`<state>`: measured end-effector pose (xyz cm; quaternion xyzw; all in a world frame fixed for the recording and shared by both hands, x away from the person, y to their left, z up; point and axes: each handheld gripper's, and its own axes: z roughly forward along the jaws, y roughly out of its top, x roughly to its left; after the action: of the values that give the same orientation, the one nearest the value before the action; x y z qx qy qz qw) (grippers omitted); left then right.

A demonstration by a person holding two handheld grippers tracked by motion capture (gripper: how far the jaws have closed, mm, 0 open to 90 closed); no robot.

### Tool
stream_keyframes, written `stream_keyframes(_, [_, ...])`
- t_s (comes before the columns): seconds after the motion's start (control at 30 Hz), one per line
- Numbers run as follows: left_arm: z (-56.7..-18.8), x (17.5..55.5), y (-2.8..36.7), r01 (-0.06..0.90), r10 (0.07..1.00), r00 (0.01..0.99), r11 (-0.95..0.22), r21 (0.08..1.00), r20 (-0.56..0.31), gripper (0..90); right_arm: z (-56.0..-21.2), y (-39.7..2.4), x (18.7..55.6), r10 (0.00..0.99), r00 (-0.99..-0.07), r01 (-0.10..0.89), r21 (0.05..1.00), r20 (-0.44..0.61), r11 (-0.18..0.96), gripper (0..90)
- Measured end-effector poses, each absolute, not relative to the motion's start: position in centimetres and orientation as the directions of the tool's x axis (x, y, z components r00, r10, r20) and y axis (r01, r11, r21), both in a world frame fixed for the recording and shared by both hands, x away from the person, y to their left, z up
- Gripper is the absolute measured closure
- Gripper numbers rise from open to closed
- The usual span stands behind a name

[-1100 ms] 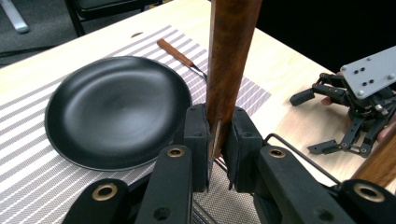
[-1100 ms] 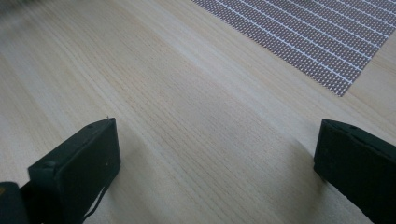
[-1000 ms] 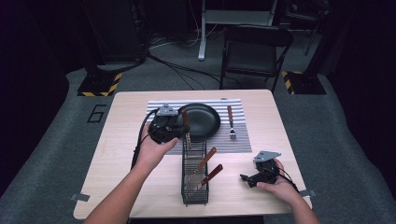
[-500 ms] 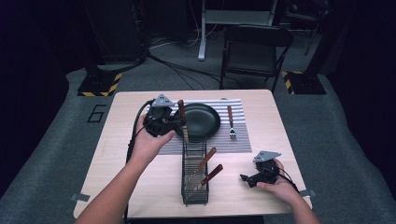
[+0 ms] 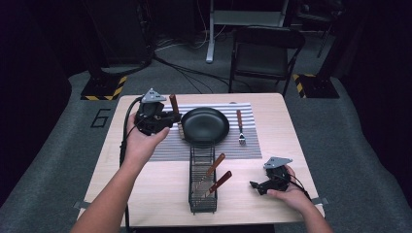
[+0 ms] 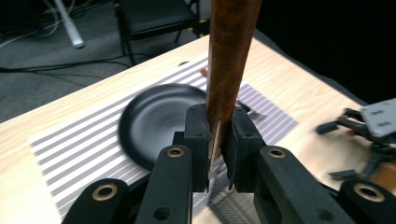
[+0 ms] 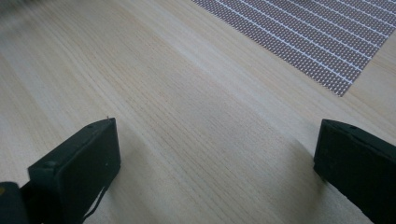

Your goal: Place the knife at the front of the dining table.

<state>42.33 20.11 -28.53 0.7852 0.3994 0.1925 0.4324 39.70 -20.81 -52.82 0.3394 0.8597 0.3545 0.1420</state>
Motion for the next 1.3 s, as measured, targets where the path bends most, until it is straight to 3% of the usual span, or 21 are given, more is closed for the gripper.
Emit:
stream_keyframes(0.6, [-35.0, 45.8, 23.4, 0.582, 0.858, 0.510, -0.293, 0.759, -0.060, 80.3, -52.8, -20.8, 39.7, 0.684, -0.729, 0.483, 0.706, -0.003, 0.518, 0.0])
stream_keyframes(1.3, [-39.6, 48.3, 25.0, 0.650, 0.894, 0.441, -0.259, 0.714, -0.077, 80.3, -52.8, -20.8, 39.7, 0.684, -0.730, 0.483, 0.706, -0.004, 0.519, 0.0])
